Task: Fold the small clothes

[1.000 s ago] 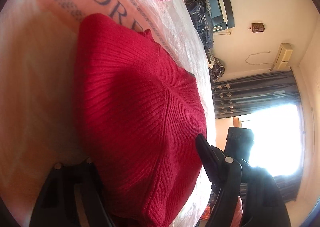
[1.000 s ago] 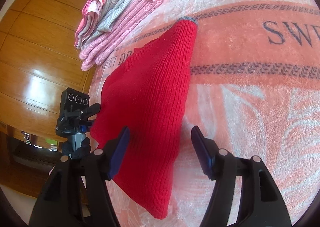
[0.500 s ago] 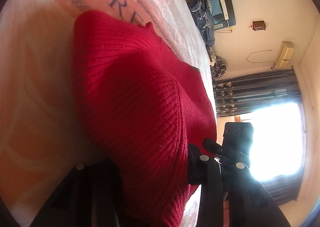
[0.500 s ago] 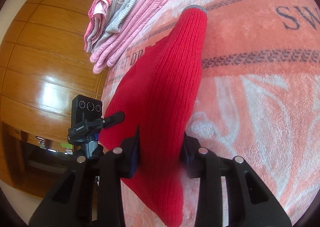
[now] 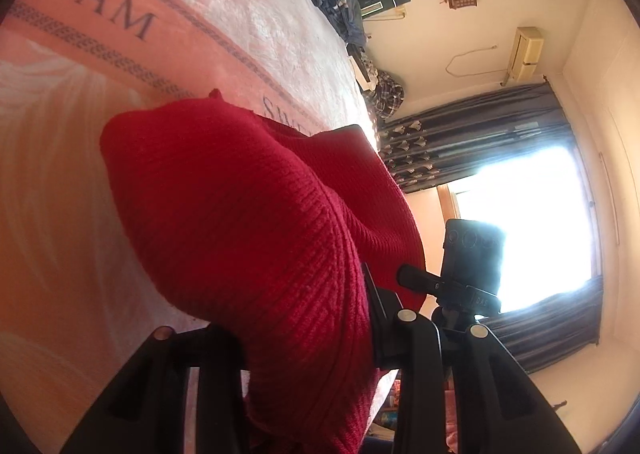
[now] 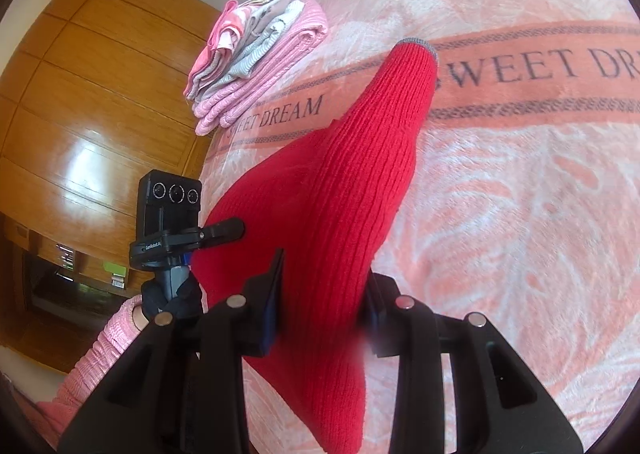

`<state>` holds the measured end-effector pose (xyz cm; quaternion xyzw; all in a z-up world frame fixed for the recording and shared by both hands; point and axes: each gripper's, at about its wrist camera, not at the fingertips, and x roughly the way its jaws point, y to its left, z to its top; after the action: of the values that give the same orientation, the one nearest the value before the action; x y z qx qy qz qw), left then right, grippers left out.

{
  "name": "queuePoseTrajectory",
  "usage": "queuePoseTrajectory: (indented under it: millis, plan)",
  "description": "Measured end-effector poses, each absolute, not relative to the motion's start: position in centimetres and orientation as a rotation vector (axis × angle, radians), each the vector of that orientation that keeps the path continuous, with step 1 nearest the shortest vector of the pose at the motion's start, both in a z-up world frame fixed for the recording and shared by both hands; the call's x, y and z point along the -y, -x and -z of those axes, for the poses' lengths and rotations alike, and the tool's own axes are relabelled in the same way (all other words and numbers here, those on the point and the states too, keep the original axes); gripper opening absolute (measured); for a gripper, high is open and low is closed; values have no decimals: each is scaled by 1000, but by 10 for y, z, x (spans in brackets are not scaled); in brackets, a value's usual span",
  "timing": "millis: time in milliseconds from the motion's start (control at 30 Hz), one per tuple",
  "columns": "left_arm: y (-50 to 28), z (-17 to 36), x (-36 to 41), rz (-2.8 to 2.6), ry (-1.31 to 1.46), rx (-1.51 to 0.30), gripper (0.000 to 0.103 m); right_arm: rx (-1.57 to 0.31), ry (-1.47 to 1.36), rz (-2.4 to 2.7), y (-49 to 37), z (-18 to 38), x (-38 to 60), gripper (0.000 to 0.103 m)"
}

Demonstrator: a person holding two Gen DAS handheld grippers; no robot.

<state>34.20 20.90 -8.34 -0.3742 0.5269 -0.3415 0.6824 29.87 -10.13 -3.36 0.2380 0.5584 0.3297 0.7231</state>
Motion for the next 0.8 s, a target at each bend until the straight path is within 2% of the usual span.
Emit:
queuePoseTrajectory:
  millis: [167, 233, 367, 467, 567, 800]
  plan:
    - [-335, 132, -180, 674, 805, -1325, 40, -1368, -569, -645, -291, 99, 130, 34]
    - [-332, 145, -182, 661, 828, -1313, 41, -1378, -637, -647, -288, 115, 137, 36]
    - [-335, 138, -178, 681, 785, -1309, 45, -1365, -638, -668, -285, 109, 139, 44]
    - [-334, 130, -178, 678, 774, -1313, 53, -1349, -622, -673, -278, 98, 139, 56]
    - [-320, 119, -179, 675, 722, -1302, 60, -1361, -597, -666, -261, 95, 143, 57]
    - [-273, 110, -179, 691, 587, -1316, 61, -1416, -601, -697, -210, 111, 148, 56]
